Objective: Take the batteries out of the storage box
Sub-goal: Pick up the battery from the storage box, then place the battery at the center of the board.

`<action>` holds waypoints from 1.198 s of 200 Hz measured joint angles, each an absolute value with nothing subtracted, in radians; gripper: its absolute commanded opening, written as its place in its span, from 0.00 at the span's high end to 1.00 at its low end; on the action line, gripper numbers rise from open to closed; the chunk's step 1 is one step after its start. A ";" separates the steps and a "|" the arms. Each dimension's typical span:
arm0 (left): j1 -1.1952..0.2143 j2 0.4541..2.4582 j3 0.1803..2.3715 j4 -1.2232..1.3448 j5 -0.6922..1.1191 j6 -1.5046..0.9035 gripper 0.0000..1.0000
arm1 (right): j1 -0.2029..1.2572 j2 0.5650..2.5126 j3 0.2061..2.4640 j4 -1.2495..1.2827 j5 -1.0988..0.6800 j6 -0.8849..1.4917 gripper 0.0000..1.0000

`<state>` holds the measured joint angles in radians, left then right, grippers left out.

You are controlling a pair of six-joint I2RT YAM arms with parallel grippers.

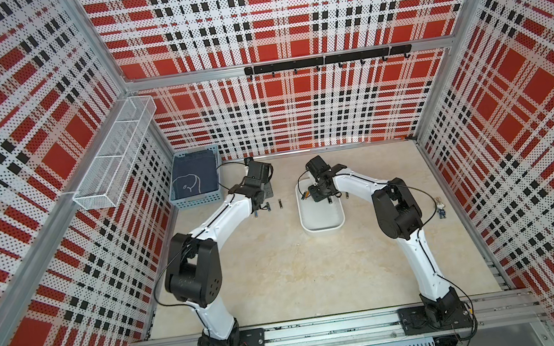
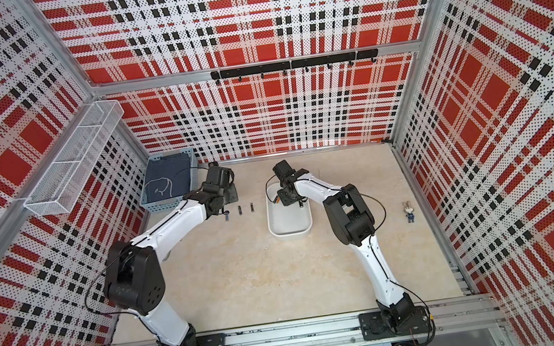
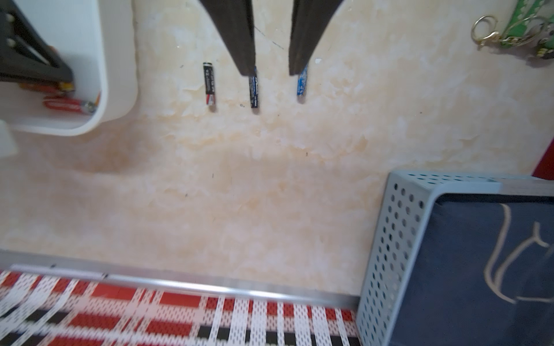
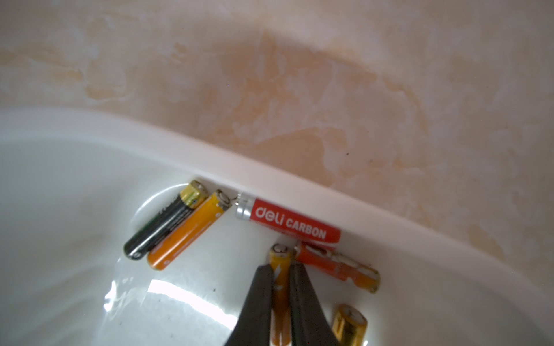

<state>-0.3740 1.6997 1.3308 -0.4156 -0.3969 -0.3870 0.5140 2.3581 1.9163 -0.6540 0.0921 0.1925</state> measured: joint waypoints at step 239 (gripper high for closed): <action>-0.564 1.714 1.197 -0.236 -0.397 -0.480 0.72 | 0.381 1.725 1.146 -0.638 0.044 0.362 1.00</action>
<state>-0.5640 1.7138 1.1969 -0.2363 -0.3965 -0.4797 0.3813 1.7248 1.1461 -0.6380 0.0441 0.3622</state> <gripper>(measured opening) 0.281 0.146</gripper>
